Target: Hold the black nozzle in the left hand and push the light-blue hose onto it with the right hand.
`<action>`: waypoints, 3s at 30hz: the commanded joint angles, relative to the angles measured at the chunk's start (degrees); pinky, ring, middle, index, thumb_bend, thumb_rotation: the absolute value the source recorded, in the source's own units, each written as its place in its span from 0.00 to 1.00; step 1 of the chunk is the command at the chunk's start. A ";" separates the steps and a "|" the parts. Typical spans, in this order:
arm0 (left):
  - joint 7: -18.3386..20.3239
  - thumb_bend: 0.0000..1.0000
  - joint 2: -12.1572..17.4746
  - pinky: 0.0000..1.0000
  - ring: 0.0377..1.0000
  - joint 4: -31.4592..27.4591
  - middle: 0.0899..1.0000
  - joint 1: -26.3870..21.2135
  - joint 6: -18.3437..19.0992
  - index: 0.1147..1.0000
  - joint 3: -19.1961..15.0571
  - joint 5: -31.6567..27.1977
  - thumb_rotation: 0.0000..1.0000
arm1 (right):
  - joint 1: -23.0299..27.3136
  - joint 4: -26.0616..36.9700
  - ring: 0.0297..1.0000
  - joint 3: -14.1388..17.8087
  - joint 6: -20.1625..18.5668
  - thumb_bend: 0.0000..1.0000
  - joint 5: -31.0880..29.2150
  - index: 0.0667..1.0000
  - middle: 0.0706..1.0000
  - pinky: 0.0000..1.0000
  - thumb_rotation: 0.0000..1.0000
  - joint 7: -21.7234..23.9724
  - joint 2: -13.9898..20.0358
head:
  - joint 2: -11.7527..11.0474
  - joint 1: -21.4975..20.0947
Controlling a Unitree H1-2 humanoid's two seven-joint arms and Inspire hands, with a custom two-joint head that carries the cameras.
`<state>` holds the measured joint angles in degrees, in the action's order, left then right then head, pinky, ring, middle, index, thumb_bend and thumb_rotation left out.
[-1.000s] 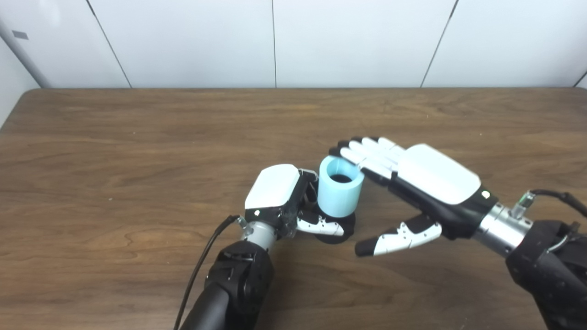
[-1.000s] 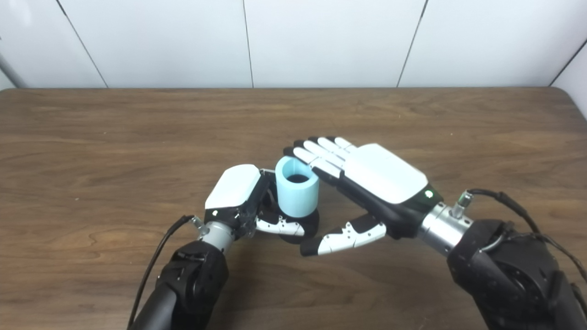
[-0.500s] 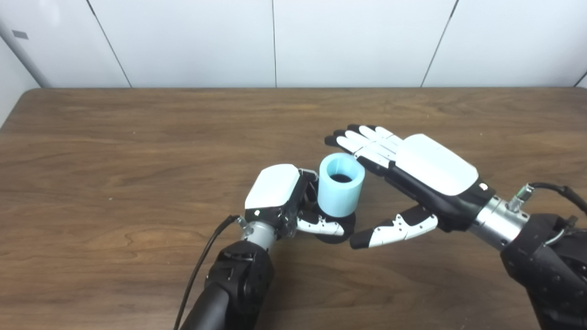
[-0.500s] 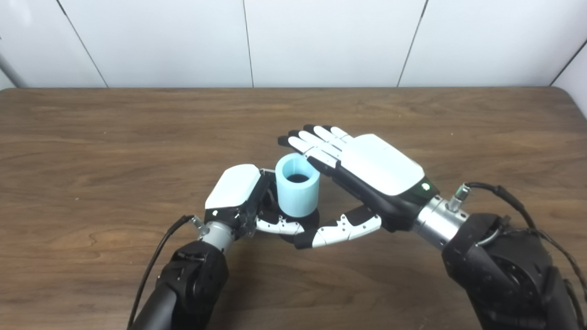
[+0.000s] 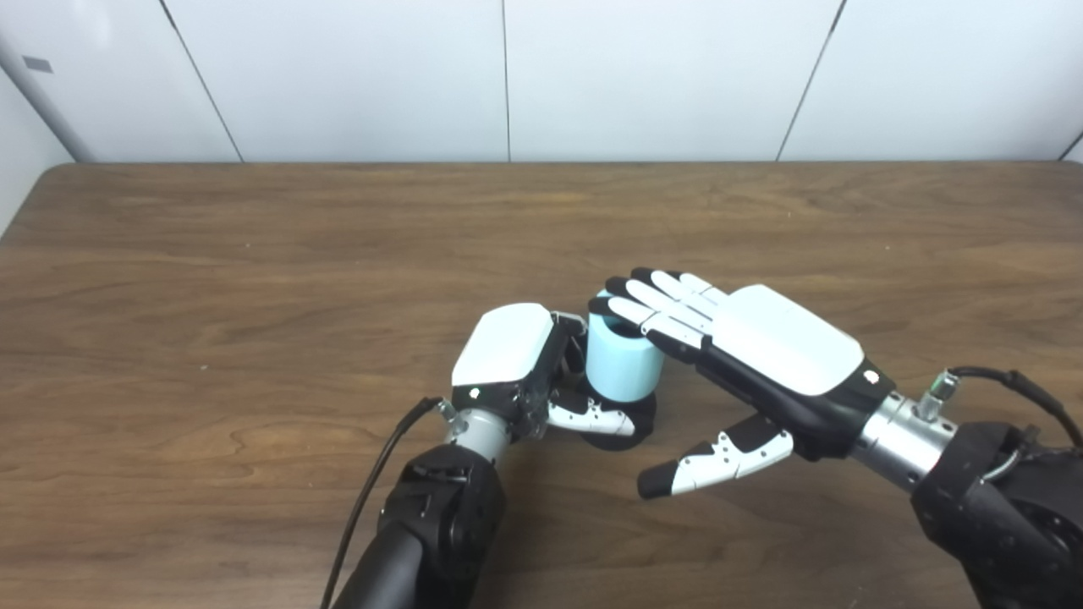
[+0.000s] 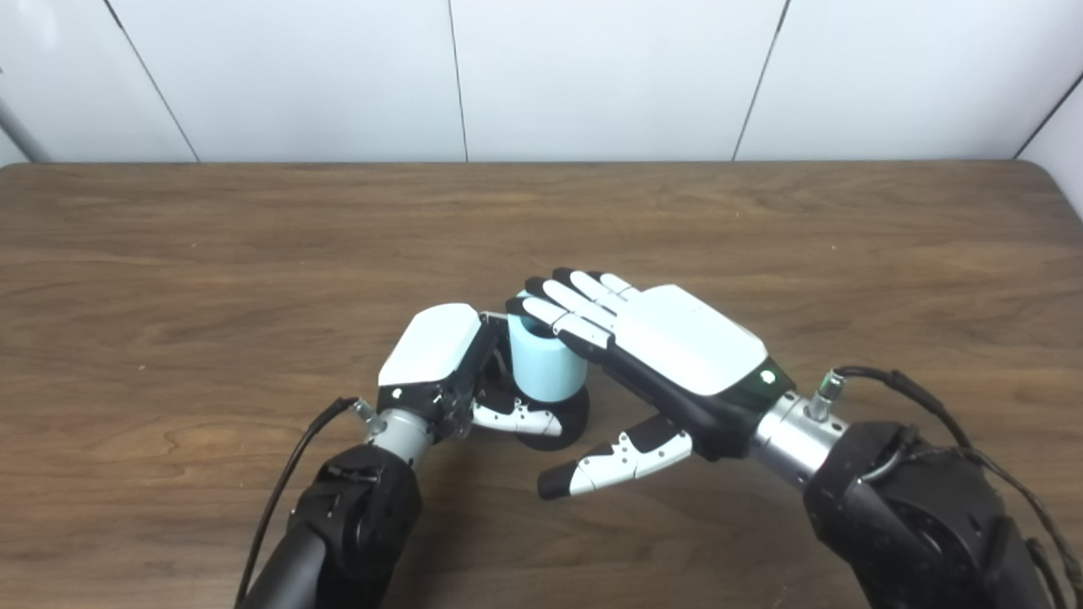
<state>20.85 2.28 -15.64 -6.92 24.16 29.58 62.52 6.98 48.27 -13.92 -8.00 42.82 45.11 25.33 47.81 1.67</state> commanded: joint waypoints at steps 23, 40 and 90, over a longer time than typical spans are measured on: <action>5.23 0.50 1.11 0.48 0.48 2.43 0.48 3.14 2.01 0.39 0.63 -0.11 0.00 | -6.55 -6.97 0.97 -6.74 4.72 0.65 5.63 0.92 0.95 1.00 0.84 0.20 3.76 | 0.41 -0.01; 5.44 0.50 1.01 0.49 0.49 2.40 0.48 3.16 2.15 0.39 0.63 0.21 0.00 | -5.56 -10.03 0.99 -5.02 2.32 0.64 1.78 0.93 0.95 1.00 0.83 -3.35 5.36 | 0.47 -0.19; 6.31 0.50 0.80 0.49 0.49 2.06 0.49 3.32 2.35 0.39 0.19 0.27 0.00 | 6.17 0.79 1.00 3.02 -4.66 0.60 -4.60 0.97 0.98 1.00 0.92 -2.41 1.75 | 0.76 -0.40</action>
<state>22.06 2.07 -16.11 -6.75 24.22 29.18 62.85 11.15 46.63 -12.73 -12.74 39.37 44.28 26.89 48.51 1.23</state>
